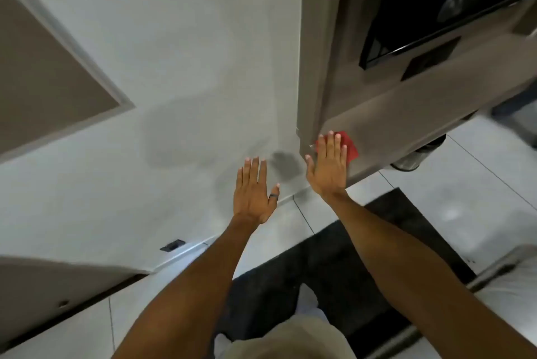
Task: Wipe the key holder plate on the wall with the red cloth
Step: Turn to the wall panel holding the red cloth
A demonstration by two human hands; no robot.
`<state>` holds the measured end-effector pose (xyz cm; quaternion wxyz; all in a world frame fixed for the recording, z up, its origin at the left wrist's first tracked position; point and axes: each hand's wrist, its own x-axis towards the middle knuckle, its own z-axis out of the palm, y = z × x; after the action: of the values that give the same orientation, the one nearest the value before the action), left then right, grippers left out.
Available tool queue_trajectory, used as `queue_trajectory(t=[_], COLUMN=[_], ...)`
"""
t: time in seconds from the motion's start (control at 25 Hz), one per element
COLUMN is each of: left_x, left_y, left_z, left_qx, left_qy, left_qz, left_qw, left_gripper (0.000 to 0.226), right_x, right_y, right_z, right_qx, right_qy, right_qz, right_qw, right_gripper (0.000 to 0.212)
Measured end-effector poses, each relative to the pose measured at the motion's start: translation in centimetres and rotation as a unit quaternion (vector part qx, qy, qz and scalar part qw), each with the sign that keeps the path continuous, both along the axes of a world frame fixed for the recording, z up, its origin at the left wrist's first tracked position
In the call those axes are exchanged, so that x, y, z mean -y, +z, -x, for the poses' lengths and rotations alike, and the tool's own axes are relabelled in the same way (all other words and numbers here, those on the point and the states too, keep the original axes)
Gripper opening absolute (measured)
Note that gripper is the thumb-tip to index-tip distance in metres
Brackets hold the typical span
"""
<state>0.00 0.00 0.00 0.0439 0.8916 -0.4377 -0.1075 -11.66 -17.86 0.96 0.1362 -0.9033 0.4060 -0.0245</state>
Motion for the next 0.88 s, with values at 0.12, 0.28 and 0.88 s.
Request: queue_trajectory(t=[0.12,0.28,0.88], left_x=[3.5,5.6,-6.4], left_y=[-1.3,-2.5,-0.8], left_z=[1.0,0.4,-6.1], left_qx=[-0.002,0.001,0.039], left_qy=[-0.013,-0.031,0.009], left_qz=[-0.032,-0.06,-0.04], left_qw=[0.999,0.998,0.998], left_gripper=[0.079,0.077,0.072], right_x=[4.1,7.0,-2.4], right_y=[-1.9,-4.2,-3.0], right_z=[0.2,-2.2,-3.3], right_qx=[-0.03,-0.084,0.097], right_qy=[-0.044,-0.043,-0.138], right_qz=[-0.035,-0.059,-0.237], right_qw=[0.998,0.994,0.957], right_gripper=[0.077,0.093,0.041])
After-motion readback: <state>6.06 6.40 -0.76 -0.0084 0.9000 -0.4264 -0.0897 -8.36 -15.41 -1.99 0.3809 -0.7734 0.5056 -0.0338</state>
